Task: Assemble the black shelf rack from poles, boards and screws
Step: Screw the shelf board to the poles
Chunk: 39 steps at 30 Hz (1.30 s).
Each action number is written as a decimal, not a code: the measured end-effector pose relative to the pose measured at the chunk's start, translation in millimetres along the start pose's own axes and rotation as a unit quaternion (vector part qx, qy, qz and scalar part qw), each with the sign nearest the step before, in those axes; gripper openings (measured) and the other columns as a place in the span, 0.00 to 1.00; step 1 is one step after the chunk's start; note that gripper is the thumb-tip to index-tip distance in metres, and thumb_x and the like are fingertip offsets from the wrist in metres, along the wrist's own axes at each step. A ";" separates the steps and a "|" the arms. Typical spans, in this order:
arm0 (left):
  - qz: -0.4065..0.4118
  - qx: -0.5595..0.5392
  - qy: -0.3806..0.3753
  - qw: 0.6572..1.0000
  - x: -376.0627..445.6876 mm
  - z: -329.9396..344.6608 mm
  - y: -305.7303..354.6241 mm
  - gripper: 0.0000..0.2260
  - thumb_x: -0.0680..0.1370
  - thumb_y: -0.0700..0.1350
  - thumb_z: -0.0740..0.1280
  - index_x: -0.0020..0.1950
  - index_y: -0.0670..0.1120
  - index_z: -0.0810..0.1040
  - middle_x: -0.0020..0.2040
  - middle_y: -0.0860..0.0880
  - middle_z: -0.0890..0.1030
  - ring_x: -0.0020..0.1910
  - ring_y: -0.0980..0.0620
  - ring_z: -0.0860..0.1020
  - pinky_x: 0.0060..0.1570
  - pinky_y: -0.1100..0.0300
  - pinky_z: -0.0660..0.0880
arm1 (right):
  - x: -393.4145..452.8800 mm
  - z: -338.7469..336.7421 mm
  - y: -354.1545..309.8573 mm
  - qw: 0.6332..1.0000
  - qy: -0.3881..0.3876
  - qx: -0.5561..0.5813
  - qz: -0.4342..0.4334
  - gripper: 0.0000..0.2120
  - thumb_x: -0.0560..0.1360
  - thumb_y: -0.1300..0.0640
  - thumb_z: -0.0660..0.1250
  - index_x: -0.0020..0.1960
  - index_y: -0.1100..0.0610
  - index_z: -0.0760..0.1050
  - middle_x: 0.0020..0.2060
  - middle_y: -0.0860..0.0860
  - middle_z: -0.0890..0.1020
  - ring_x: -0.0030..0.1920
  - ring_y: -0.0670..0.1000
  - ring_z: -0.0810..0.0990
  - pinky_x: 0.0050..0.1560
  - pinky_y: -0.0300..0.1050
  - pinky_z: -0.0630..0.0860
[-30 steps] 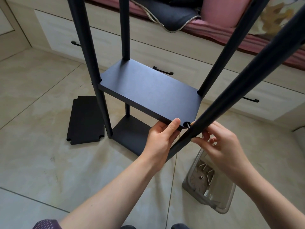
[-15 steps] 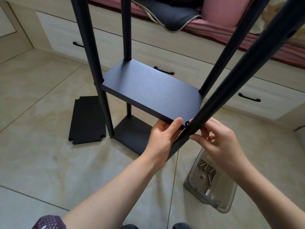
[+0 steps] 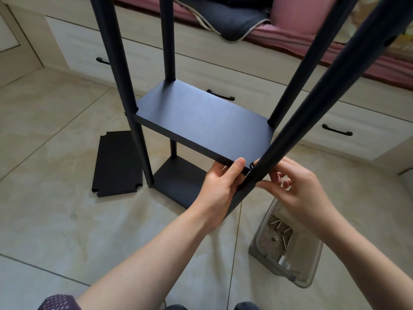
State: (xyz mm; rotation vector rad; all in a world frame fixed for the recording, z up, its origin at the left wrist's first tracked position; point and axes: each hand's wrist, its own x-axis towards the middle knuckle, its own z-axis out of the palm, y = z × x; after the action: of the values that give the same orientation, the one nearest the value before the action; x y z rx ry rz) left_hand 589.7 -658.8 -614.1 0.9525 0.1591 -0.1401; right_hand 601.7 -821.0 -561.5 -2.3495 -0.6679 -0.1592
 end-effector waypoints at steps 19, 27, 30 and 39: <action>0.002 0.051 -0.002 0.999 -1.2 -1.7 2.9 0.14 0.76 0.55 0.70 0.56 0.48 0.79 0.51 0.46 0.85 0.54 0.48 0.84 0.49 0.63 0.79 | 7.4 -3.4 -0.9 0.999 0.024 -0.019 0.023 0.19 0.66 0.59 0.79 0.55 0.54 0.80 0.42 0.51 0.73 0.40 0.48 0.70 0.40 0.31 0.68; -0.002 0.101 0.001 0.995 -3.8 -3.7 7.4 0.15 0.79 0.54 0.69 0.62 0.48 0.78 0.55 0.50 0.85 0.57 0.52 0.83 0.51 0.64 0.78 | 8.1 -0.8 8.9 0.973 -0.071 0.156 0.156 0.26 0.73 0.56 0.74 0.66 0.39 0.71 0.60 0.45 0.75 0.56 0.45 0.79 0.49 0.36 0.77; -0.014 0.138 -0.004 0.990 -6.5 -5.4 12.1 0.13 0.81 0.53 0.67 0.63 0.50 0.78 0.56 0.54 0.85 0.57 0.56 0.82 0.51 0.66 0.77 | 8.4 1.0 6.3 0.955 -0.083 0.260 0.119 0.24 0.74 0.65 0.71 0.64 0.44 0.74 0.55 0.46 0.84 0.55 0.46 0.83 0.52 0.35 0.77; 0.315 0.590 0.085 0.739 -35.6 -19.1 44.5 0.10 0.73 0.48 0.78 0.47 0.48 0.78 0.41 0.55 0.80 0.45 0.54 0.77 0.47 0.60 0.75 | 12.8 8.6 16.3 0.920 -0.021 0.356 0.161 0.21 0.67 0.71 0.75 0.58 0.58 0.81 0.49 0.50 0.87 0.52 0.50 0.85 0.51 0.40 0.81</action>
State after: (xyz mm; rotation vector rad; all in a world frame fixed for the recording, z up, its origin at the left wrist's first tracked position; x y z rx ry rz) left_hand 561.8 -616.0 -582.5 2.2511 -0.1315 0.5634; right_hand 620.4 -820.4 -573.8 -1.7173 -0.2740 0.2475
